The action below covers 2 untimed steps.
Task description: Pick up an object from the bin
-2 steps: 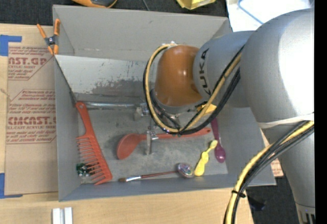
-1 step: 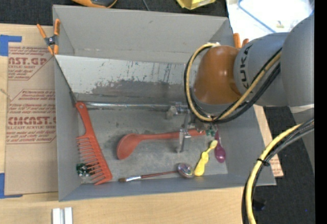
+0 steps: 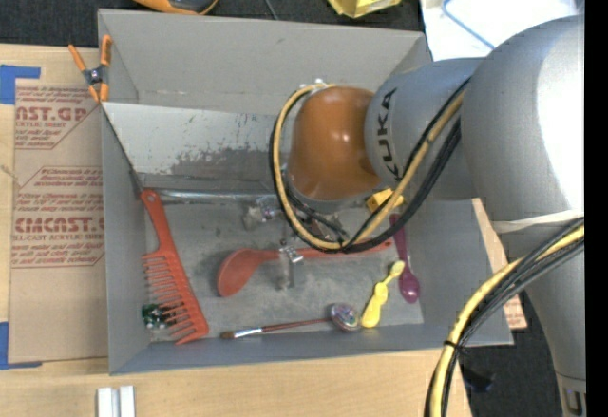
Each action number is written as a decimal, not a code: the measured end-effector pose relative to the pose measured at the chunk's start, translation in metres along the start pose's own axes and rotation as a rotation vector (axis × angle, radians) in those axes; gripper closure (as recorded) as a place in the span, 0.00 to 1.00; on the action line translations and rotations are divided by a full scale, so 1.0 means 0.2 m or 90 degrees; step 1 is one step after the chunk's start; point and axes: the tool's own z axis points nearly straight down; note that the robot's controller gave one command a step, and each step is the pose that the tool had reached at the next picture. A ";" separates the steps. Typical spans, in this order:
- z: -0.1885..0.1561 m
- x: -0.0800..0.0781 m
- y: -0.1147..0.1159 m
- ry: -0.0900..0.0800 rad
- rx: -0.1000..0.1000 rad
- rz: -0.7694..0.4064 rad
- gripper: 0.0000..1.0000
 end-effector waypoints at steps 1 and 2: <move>0.00 0.09 -0.25 0.001 0.001 0.063 1.00; 0.00 0.09 -0.25 0.001 0.001 0.062 1.00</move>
Offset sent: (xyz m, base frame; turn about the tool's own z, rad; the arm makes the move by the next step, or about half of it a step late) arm 0.0000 0.0000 0.0000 0.0000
